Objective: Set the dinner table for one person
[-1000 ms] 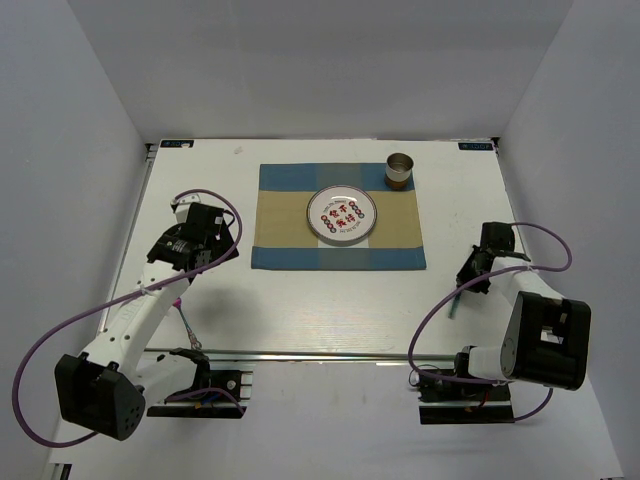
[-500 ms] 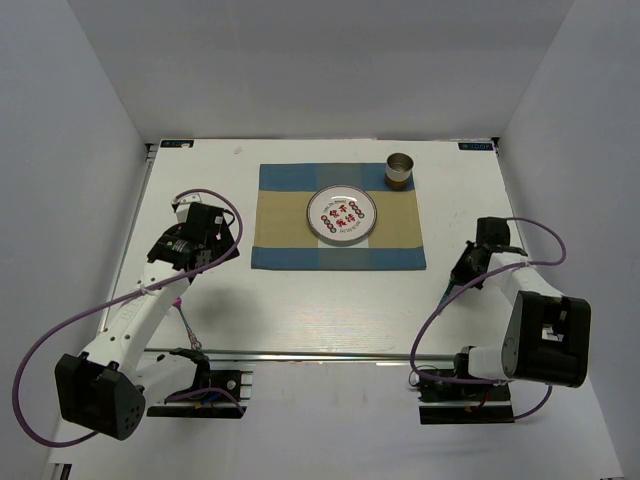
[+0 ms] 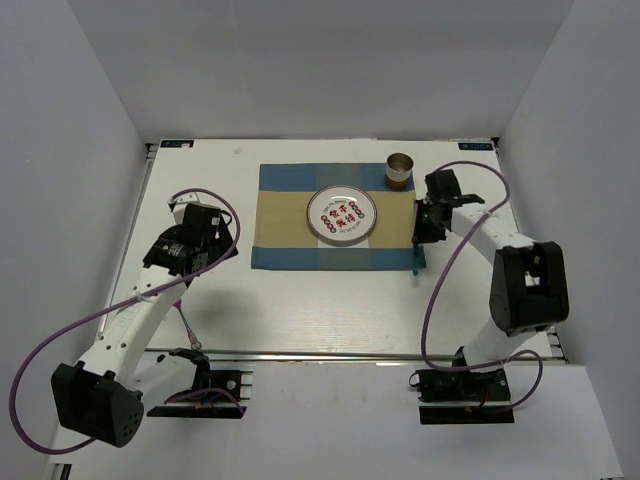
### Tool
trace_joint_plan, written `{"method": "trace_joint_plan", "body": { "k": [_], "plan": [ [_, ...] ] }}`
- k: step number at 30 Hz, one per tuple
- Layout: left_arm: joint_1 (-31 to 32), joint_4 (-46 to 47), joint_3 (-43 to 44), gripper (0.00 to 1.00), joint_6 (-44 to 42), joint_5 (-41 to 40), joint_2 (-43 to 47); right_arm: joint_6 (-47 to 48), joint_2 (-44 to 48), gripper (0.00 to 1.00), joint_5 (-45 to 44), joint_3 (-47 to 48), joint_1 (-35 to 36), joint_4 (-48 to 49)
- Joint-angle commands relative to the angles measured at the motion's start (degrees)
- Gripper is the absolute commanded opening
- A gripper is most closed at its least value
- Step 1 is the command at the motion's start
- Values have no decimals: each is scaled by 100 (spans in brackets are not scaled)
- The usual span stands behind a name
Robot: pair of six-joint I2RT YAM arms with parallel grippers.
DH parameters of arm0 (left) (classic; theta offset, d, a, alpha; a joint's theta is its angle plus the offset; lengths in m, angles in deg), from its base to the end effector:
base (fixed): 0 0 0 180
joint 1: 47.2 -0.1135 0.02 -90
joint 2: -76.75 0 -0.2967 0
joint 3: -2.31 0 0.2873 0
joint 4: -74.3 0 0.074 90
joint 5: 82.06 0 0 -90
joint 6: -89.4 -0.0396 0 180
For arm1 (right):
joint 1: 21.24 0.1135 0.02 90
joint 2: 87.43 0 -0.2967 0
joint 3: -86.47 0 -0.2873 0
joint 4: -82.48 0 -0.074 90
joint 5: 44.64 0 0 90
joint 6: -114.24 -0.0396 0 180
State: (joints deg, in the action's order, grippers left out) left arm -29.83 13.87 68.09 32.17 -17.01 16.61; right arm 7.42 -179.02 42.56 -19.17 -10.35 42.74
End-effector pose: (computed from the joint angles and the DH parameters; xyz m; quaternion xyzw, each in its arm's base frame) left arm 0.2164 -0.0502 0.3092 -0.1894 0.9135 0.0614 0.3547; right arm 0.3583 0.0670 0.2298 0.0565 0.9568 0.0453 0.2815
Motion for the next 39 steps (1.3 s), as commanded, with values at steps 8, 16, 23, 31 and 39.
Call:
{"method": "trace_joint_plan", "body": {
  "k": [8, 16, 23, 31, 39],
  "plan": [
    [-23, 180, -65, 98, -78, -1, 195, 275, -1132, 0, -36, 1134, 273, 96],
    [-23, 232, -100, 98, -113, 60, 283, 592, -1545, 0, -211, 1398, 290, -105],
    [-23, 250, -118, 98, -113, 78, 336, 680, -1686, 0, -211, 1521, 282, -132],
    [-23, 259, -135, 98, -105, 95, 380, 627, -2003, 0, -141, 1688, 325, -88],
    [-23, 268, -135, 98, -122, 122, 380, 574, -2135, 0, -132, 1724, 396, -88]
  ]
}}
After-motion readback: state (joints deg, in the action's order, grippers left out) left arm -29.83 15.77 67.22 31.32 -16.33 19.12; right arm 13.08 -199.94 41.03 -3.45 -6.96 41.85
